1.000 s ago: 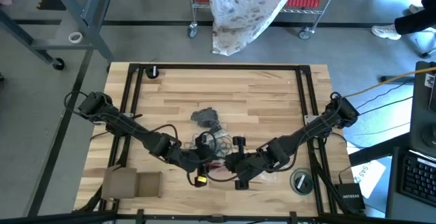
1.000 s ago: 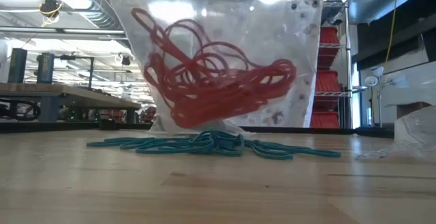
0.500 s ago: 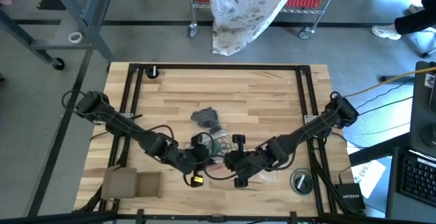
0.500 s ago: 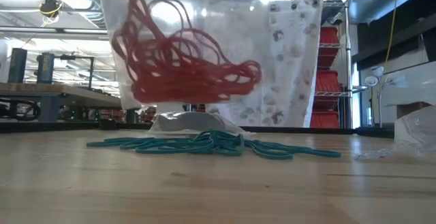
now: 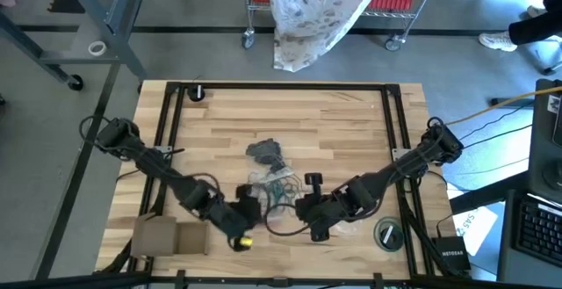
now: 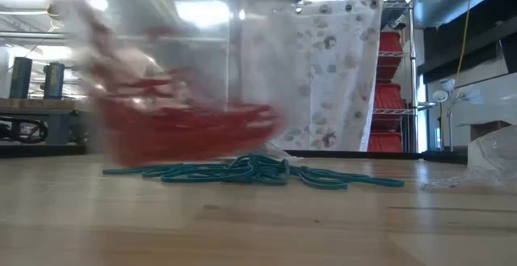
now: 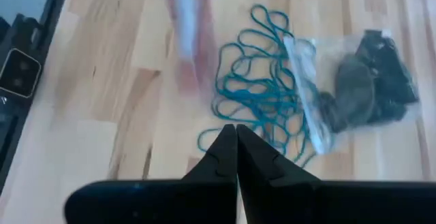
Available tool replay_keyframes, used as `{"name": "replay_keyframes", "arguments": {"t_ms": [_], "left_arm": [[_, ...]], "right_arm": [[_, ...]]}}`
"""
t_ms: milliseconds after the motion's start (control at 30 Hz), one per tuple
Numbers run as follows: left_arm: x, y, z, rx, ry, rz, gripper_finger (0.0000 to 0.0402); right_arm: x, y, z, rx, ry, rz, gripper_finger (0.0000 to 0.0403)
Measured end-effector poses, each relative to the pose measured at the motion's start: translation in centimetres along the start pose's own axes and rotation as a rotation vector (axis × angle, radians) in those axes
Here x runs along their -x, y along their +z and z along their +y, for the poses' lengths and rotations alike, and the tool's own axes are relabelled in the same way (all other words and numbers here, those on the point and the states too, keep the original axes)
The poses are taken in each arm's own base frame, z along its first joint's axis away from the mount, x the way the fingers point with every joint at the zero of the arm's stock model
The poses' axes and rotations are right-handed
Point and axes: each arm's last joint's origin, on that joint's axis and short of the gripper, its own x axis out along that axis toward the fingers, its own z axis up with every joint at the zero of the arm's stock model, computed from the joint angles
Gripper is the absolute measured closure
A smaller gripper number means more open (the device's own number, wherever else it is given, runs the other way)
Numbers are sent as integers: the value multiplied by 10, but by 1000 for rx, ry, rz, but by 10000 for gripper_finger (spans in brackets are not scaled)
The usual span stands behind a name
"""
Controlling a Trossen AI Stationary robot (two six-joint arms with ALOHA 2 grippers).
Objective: Sort rubber bands
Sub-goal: Close the transparent zip lock bag
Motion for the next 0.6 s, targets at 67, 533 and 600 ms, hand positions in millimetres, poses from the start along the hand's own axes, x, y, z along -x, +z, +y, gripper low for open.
{"name": "replay_keyframes", "arguments": {"t_ms": [67,533,600], "left_arm": [[3,-5,0,9,28,27,401],[4,-1,-2,16,33,-23,401],[4,2,-3,9,17,-48,401]], "right_arm": [[0,-5,-2,-4,-19,43,402],[2,25,6,-32,76,-243,349],[-3,31,7,-14,77,-288,319]]}}
